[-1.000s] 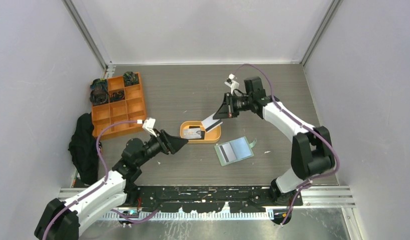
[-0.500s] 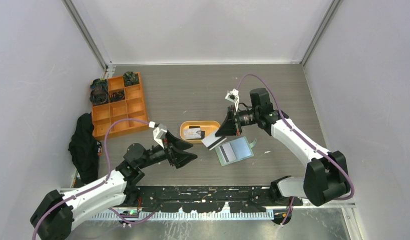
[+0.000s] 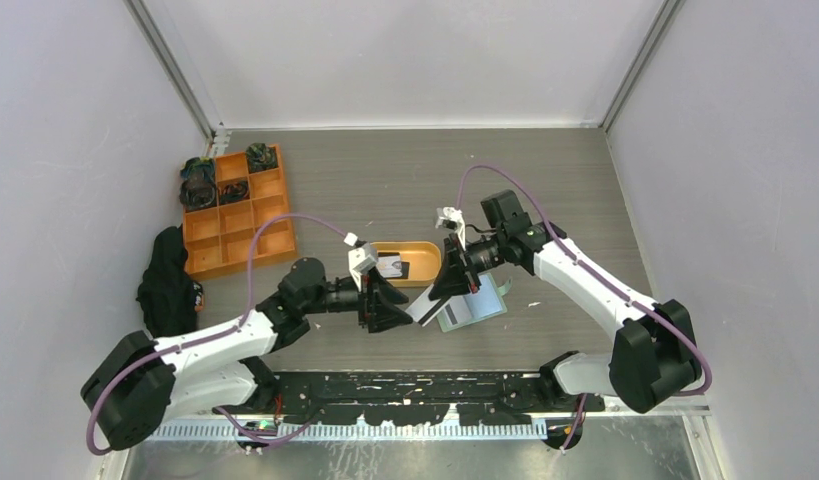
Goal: Put the credit cards into the card holder
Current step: Pick up the credit card from the storage box.
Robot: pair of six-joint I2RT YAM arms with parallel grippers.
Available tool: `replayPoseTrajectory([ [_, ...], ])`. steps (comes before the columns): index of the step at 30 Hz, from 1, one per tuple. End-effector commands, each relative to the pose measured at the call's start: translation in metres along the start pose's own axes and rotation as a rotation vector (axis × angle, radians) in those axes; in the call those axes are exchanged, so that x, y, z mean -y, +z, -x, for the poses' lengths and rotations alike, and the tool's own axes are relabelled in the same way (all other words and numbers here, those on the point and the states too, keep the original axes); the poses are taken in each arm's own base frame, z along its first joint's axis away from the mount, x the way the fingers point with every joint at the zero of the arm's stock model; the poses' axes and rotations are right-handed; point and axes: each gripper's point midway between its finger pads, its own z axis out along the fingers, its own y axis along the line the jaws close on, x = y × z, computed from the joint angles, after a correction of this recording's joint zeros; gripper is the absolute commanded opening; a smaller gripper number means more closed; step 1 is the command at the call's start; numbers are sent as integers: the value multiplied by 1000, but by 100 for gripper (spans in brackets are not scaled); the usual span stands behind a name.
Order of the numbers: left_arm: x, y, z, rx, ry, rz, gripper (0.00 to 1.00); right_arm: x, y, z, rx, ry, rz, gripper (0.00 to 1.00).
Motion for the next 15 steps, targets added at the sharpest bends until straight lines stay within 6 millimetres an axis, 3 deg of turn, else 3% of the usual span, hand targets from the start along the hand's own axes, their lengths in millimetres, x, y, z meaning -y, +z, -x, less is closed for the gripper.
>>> replayPoseTrajectory([
  [1, 13, 16, 13, -5, 80, -67, 55, -5, 0, 13, 3, -89, 12, 1],
  [4, 16, 26, 11, -30, 97, -82, 49, -4, 2, 10, -9, -88, 13, 1],
  [6, 18, 32, 10, -49, 93, -96, 39, -5, 4, 9, -18, -93, 16, 1],
  [7, 17, 34, 9, -59, 86, -96, 32, -6, 4, 8, -20, -93, 19, 1],
  [9, 14, 37, 5, -81, 69, -88, 4, -6, 5, 8, -24, -96, 20, 1],
  [10, 12, 37, 4, -84, 60, -80, 0, -6, 5, 8, -25, -98, 18, 2],
  [12, 9, 35, 7, -48, 46, -48, 0, -4, 3, 8, -28, -100, -1, 13],
  [15, 0, 22, 18, 95, 27, 49, 0, 3, -7, 24, 33, -73, -47, 53],
])
